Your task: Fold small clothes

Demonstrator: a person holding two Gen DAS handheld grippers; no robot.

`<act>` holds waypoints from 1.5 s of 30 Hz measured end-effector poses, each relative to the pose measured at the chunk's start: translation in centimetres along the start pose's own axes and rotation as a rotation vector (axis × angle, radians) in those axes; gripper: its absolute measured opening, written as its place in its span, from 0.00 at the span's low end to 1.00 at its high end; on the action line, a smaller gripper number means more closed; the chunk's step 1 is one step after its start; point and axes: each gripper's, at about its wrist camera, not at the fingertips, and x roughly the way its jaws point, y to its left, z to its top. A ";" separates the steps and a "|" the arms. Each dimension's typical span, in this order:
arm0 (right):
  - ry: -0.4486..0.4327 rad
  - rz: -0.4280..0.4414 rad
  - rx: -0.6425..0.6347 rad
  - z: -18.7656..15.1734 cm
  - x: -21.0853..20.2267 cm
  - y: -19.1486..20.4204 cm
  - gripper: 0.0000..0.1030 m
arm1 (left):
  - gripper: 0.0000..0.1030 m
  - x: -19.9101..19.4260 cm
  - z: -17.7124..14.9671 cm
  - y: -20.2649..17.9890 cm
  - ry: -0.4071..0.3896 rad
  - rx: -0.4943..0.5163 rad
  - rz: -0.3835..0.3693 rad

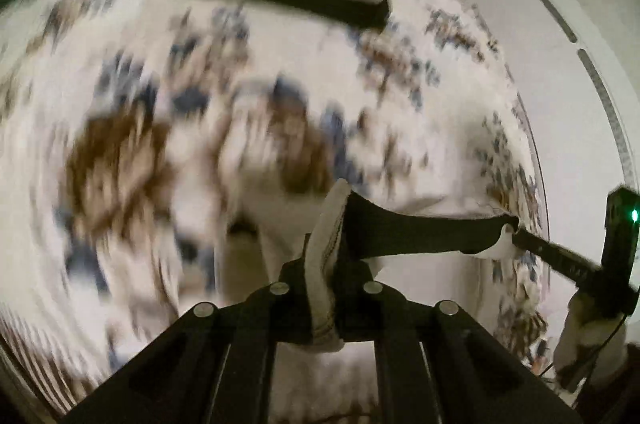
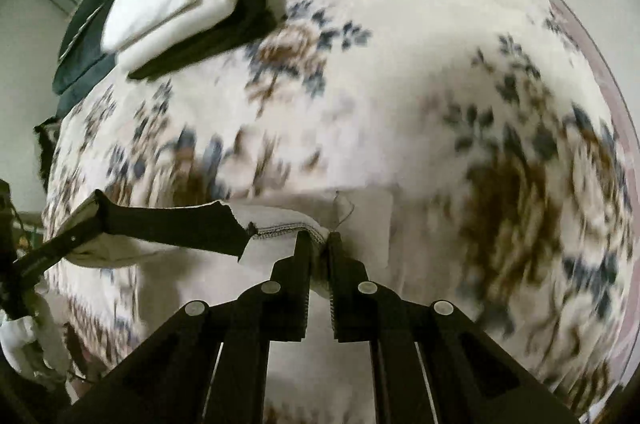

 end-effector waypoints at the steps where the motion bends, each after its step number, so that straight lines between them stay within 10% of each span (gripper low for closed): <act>1: 0.010 0.001 -0.011 -1.6 -0.1 0.1 0.08 | 0.08 0.5 -1.1 0.7 0.023 -0.030 -0.016; 3: 0.040 -0.003 -0.031 -5.2 0.4 -0.1 0.08 | 0.10 1.8 -3.5 2.2 0.076 -0.087 -0.050; 7: 0.202 -0.019 -0.008 -11.0 3.6 -2.2 0.10 | 0.58 3.0 -7.8 5.5 0.155 -0.235 -0.098; 12: 0.350 -0.004 0.061 -14.5 4.5 -5.0 0.19 | 0.62 0.1 -10.4 8.8 0.123 -0.434 -0.145; 16: 0.248 0.073 0.233 -13.3 0.9 -7.8 0.52 | 0.63 -1.6 -7.7 8.7 0.024 -0.480 -0.173; 20: 0.157 0.198 0.383 -10.4 0.1 -9.5 0.59 | 0.63 1.4 -3.8 7.6 0.044 -0.417 -0.144; 23: 0.151 0.234 0.421 -8.5 2.0 -9.5 0.59 | 0.60 5.4 -1.8 6.8 0.098 -0.341 -0.097; 25: 0.176 0.249 0.447 -7.8 4.0 -9.4 0.59 | 0.08 6.8 -0.9 6.1 0.101 -0.282 -0.074; 27: 0.190 0.248 0.456 -7.4 5.3 -9.2 0.55 | 0.08 6.6 0.3 5.4 0.069 -0.239 -0.083; 29: 0.187 0.239 0.448 -6.9 6.1 -8.7 0.14 | 0.07 6.0 1.5 5.2 0.039 -0.217 -0.102; 30: 0.186 0.218 0.443 -6.6 6.2 -8.4 0.09 | 0.07 5.8 2.2 5.5 0.032 -0.223 -0.108; 35: 0.158 0.165 0.484 -6.2 6.5 -9.3 0.07 | 0.08 8.1 4.9 6.9 0.092 -0.228 -0.121; 39: 0.207 0.111 0.437 -5.8 7.4 -8.9 0.08 | 0.28 7.7 4.8 7.9 0.141 -0.267 -0.192; 42: 0.179 0.102 0.407 -4.9 5.9 -8.2 0.26 | 0.60 5.1 4.1 7.9 0.074 -0.294 -0.226; 45: 0.064 0.155 0.424 -4.2 3.8 -8.4 0.62 | 0.60 4.2 4.3 7.4 0.038 -0.271 -0.224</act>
